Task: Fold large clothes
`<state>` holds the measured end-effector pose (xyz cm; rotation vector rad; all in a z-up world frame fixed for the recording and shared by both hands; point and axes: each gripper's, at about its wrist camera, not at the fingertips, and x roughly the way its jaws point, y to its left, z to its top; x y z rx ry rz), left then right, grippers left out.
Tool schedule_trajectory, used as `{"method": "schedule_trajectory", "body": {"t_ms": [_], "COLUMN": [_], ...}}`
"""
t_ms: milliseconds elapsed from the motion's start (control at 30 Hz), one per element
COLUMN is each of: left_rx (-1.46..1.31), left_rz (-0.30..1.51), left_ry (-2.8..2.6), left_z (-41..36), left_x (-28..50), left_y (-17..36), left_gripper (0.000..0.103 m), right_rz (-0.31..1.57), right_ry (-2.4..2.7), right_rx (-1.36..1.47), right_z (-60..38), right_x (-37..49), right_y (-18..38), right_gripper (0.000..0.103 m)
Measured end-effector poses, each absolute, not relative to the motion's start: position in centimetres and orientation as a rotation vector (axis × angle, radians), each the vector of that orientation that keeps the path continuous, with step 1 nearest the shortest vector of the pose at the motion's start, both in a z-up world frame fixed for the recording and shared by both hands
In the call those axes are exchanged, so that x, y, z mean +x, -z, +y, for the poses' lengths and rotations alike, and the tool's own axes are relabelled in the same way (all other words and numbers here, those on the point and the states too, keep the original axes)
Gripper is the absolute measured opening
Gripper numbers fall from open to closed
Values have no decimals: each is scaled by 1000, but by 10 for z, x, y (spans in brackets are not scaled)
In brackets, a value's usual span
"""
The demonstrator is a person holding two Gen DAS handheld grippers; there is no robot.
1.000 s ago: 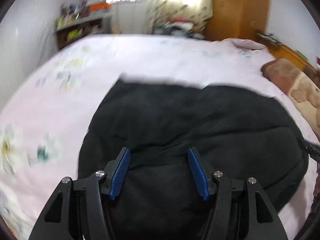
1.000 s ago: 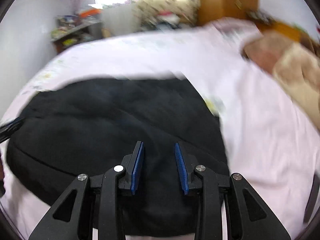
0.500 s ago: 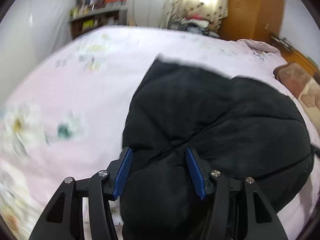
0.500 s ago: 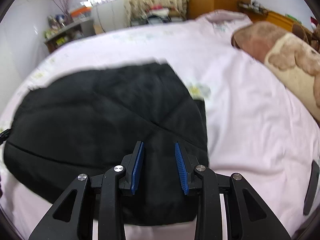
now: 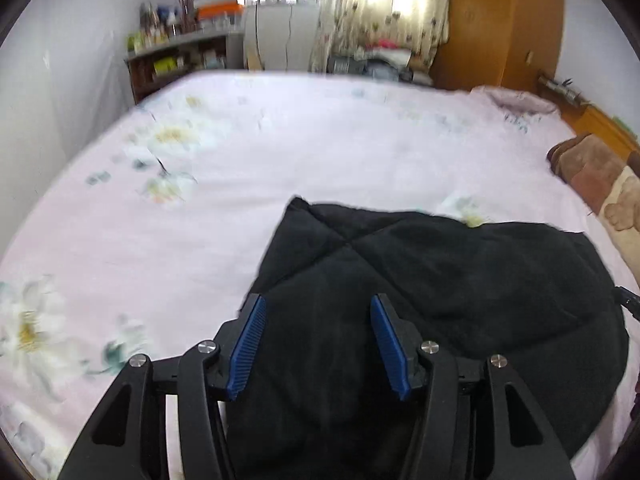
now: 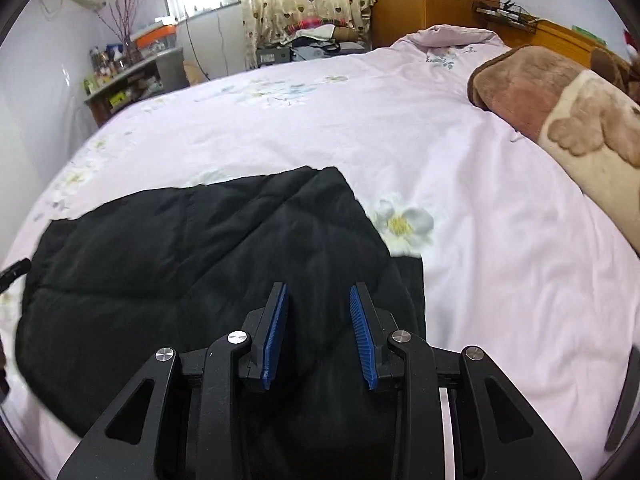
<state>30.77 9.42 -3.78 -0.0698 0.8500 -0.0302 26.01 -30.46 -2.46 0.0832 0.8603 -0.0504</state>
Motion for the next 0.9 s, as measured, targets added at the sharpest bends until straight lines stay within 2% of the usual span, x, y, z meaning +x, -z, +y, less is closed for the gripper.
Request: {"method": "schedule_trajectory", "body": {"t_ms": [167,900], "left_rx": [-72,-74], "left_rz": [882,859], "left_ry": [19,13], "left_z": [89,84], "left_x": [322,327], "left_y": [63,75], "left_gripper": [58,60], "right_rz": [954,929], "right_ry": [58,58], "right_rx": [65,61], "right_z": [-303,-308], "right_x": [285,288], "right_y": [56,72], "right_gripper": [32,32]}}
